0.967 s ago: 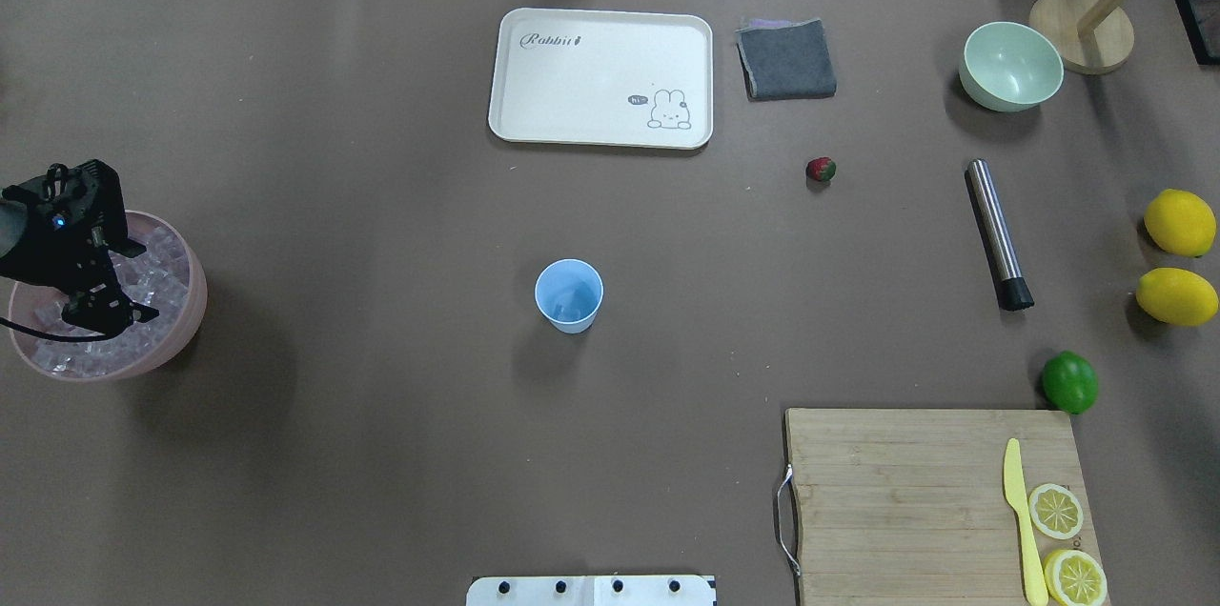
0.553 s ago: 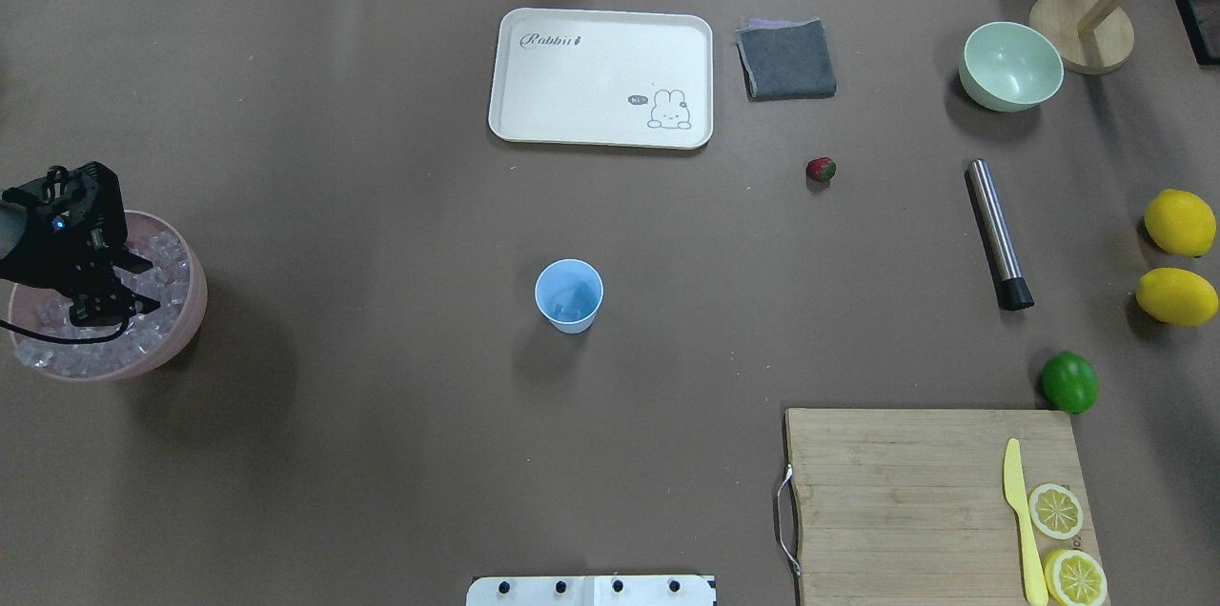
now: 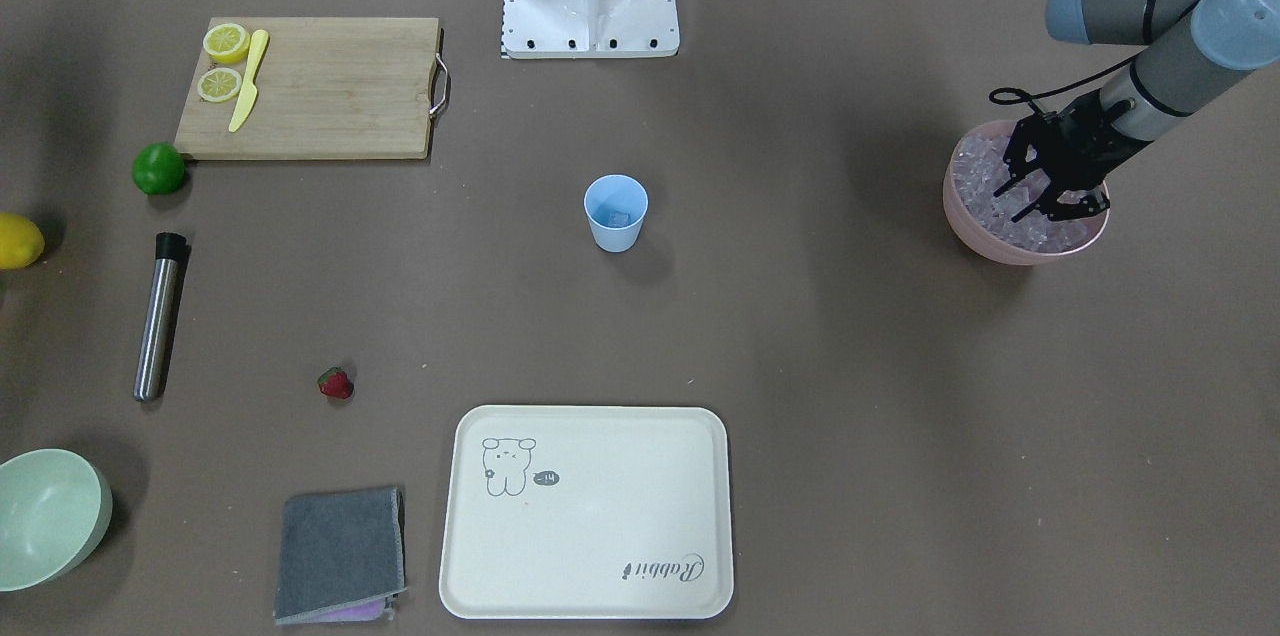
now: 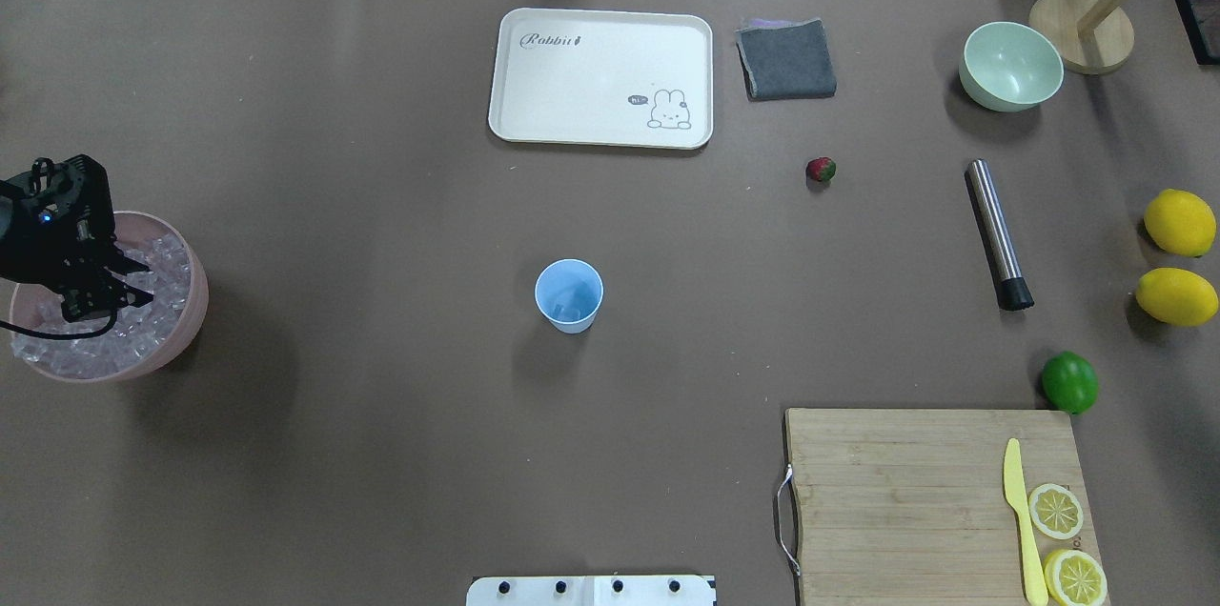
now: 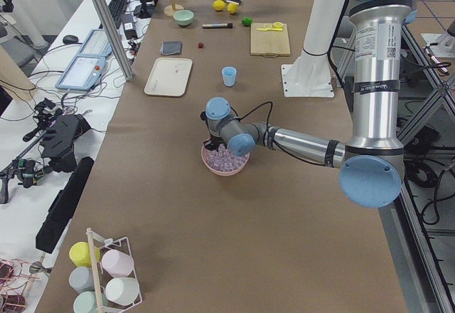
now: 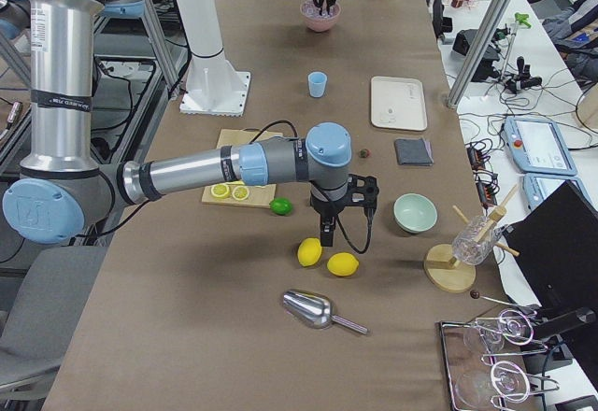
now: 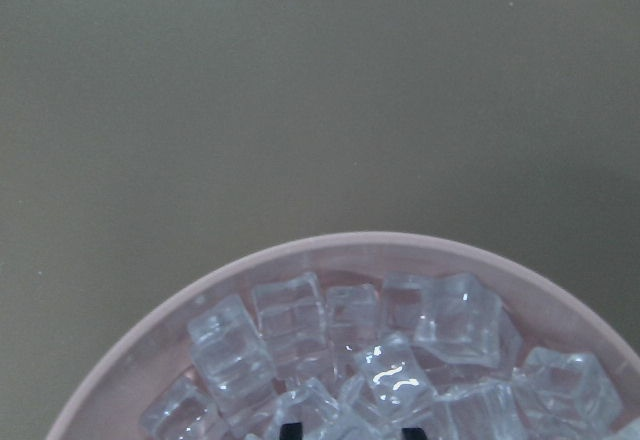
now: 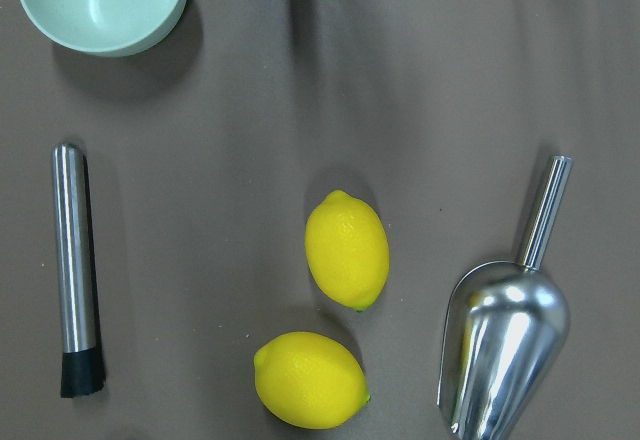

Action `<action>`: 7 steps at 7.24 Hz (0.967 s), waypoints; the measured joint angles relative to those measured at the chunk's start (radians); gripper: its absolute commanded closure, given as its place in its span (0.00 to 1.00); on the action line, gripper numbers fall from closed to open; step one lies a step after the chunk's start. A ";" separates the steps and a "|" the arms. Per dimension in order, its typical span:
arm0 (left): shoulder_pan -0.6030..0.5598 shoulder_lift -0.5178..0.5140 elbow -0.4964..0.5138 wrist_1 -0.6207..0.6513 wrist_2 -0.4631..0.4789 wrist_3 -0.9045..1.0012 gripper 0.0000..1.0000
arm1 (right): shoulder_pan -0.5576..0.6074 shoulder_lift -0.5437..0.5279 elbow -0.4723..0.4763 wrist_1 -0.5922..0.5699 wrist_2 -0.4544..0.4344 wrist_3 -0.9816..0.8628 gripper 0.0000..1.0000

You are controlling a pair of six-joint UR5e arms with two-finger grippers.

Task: Mash ice and strawberries in cup
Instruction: 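Lower the left gripper into the bowl and grasp another ice cube, then carry the ice cube with the left gripper over the light-blue cup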

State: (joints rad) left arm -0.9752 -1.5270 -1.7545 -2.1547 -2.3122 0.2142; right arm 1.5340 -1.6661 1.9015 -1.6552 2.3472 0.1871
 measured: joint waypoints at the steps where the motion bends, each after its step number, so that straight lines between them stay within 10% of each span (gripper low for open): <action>1: -0.023 -0.012 -0.001 0.014 -0.027 0.000 1.00 | 0.000 0.001 0.000 0.000 0.010 0.000 0.00; 7: -0.061 -0.317 0.000 0.214 -0.133 -0.185 1.00 | 0.000 0.010 0.000 0.000 0.024 -0.001 0.00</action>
State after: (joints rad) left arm -1.0362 -1.8439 -1.7543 -1.9403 -2.4453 0.0292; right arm 1.5340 -1.6559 1.9015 -1.6552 2.3715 0.1862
